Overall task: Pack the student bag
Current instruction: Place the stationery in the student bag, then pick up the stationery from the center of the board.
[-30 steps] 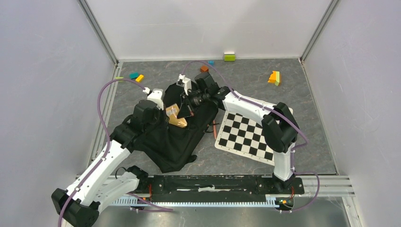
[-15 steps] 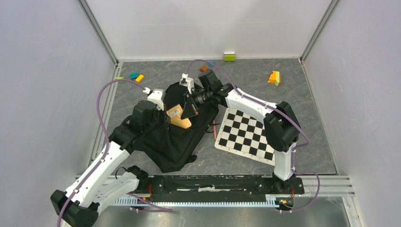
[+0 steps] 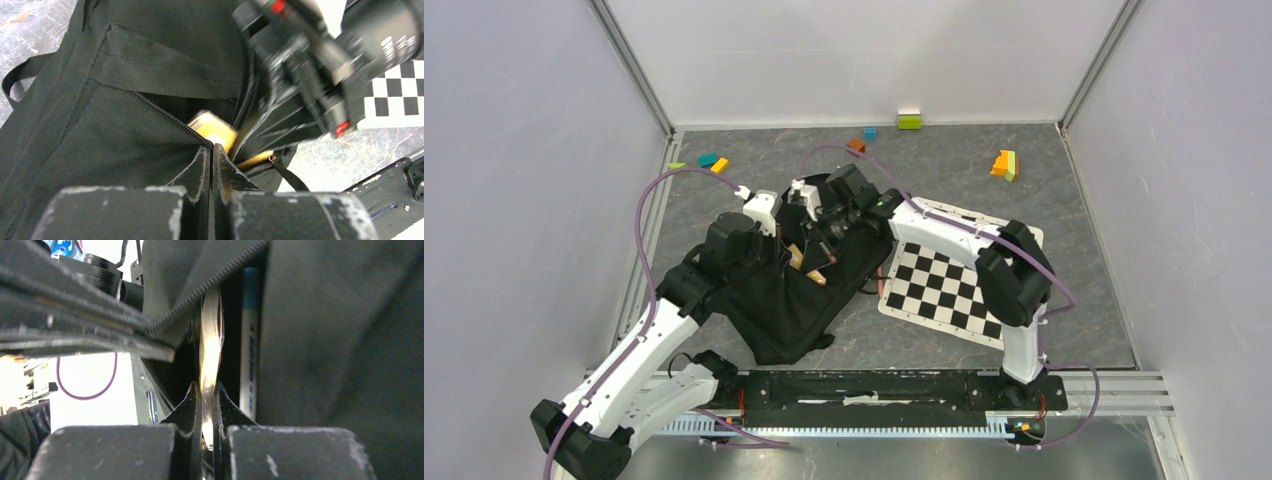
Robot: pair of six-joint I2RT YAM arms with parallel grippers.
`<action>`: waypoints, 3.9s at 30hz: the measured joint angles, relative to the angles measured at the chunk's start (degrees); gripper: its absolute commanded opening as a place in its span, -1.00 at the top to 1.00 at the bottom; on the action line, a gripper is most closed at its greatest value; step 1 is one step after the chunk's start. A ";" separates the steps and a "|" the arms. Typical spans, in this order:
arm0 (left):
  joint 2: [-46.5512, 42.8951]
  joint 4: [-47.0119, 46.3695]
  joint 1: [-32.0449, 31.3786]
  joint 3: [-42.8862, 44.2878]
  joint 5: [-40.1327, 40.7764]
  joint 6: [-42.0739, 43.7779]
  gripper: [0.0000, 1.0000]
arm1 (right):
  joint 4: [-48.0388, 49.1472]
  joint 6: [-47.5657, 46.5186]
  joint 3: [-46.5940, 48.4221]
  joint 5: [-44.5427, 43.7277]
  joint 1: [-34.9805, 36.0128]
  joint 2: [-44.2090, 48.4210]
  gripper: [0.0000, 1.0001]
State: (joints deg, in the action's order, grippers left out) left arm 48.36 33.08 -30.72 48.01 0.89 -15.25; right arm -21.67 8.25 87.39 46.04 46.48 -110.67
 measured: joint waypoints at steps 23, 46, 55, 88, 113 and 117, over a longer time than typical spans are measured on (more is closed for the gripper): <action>0.50 -1.90 0.20 -0.72 6.91 1.09 0.92 | 7.26 5.40 -6.97 -12.87 3.54 7.61 -0.63; -1.55 -2.23 0.11 -2.67 18.32 3.65 0.92 | 10.40 8.92 -47.63 -52.65 4.02 41.42 -0.21; -1.55 -2.21 0.11 -2.82 18.23 4.04 0.91 | 17.84 9.11 -47.39 -62.77 9.62 29.68 -0.01; -2.03 -2.03 0.15 -2.84 17.00 4.39 0.89 | 24.76 16.24 -47.47 -66.47 10.03 20.48 1.00; -3.65 -1.46 0.15 -2.84 18.69 4.37 0.90 | 0.04 18.29 -47.52 -68.35 15.30 54.14 1.00; -3.96 -1.42 0.15 -2.86 18.64 4.35 0.91 | 1.70 15.19 -36.50 -61.51 15.34 46.25 1.00</action>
State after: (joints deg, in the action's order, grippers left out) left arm 44.40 31.66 -30.57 45.15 19.53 -10.90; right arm -19.97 23.44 50.89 -15.46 61.82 -64.42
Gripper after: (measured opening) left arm 0.051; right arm 0.022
